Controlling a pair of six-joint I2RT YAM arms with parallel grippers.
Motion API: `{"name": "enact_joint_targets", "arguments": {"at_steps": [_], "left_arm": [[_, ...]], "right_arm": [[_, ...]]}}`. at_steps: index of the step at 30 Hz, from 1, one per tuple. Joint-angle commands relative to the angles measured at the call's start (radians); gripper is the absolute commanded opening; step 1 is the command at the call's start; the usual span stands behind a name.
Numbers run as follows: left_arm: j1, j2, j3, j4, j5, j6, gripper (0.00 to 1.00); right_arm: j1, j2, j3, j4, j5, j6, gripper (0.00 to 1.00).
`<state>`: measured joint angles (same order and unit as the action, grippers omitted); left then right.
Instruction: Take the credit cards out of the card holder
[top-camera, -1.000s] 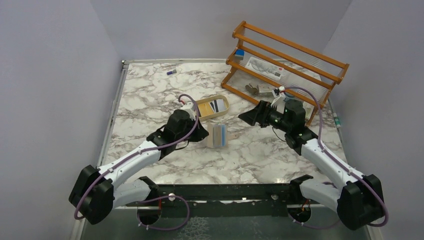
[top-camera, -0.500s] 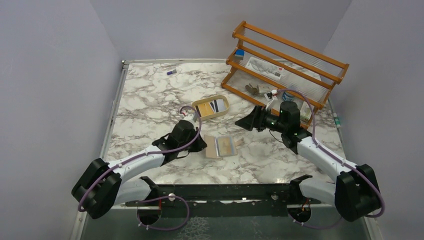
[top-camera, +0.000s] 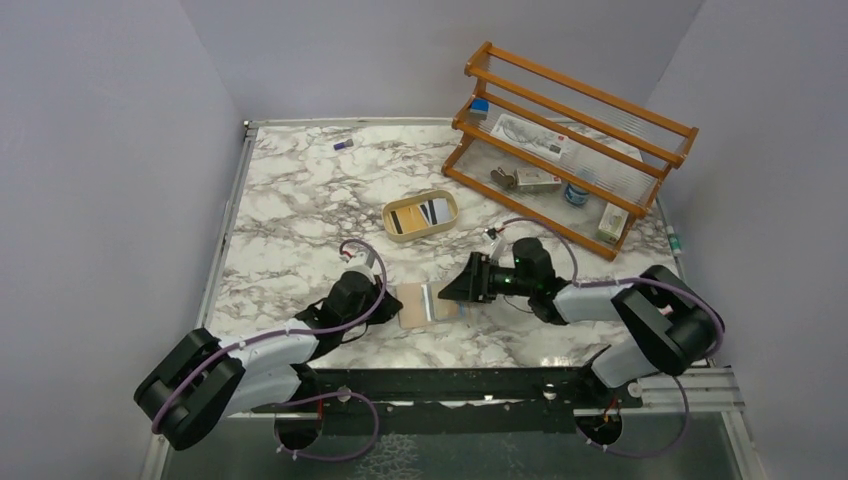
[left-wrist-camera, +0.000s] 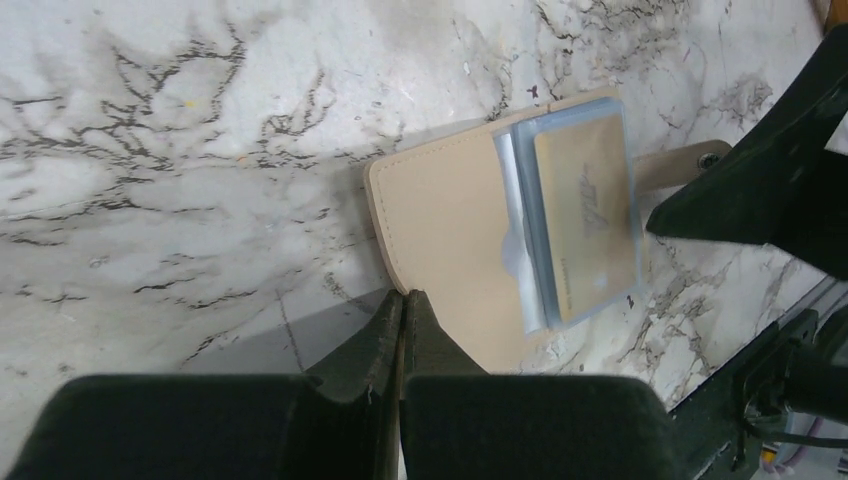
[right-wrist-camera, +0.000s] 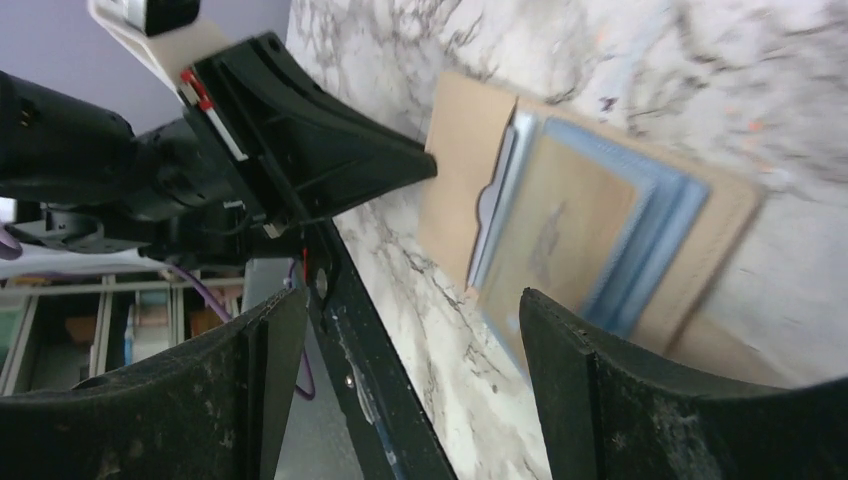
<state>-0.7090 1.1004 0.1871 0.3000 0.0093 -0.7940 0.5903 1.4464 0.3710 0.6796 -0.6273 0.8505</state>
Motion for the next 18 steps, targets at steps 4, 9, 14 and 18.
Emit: {"name": "enact_joint_targets", "arguments": {"at_steps": [4, 9, 14, 18], "left_arm": [[0.0, -0.073, -0.082, 0.07, -0.101, -0.028, 0.0], [0.0, -0.095, -0.117, 0.074, -0.1, -0.039, 0.0], [0.001, -0.177, -0.167, 0.129, -0.066, -0.053, 0.0], [0.0, -0.221, -0.162, 0.131, -0.046, -0.043, 0.0]], "right_arm": [[0.146, 0.23, 0.083, 0.262, 0.032, 0.083, 0.82], [0.159, 0.324, 0.102, 0.326, 0.034, 0.109, 0.81], [0.169, 0.366, 0.126, 0.314, 0.047, 0.098, 0.81], [0.185, 0.415, 0.17, 0.315, 0.05, 0.099, 0.81]]}}
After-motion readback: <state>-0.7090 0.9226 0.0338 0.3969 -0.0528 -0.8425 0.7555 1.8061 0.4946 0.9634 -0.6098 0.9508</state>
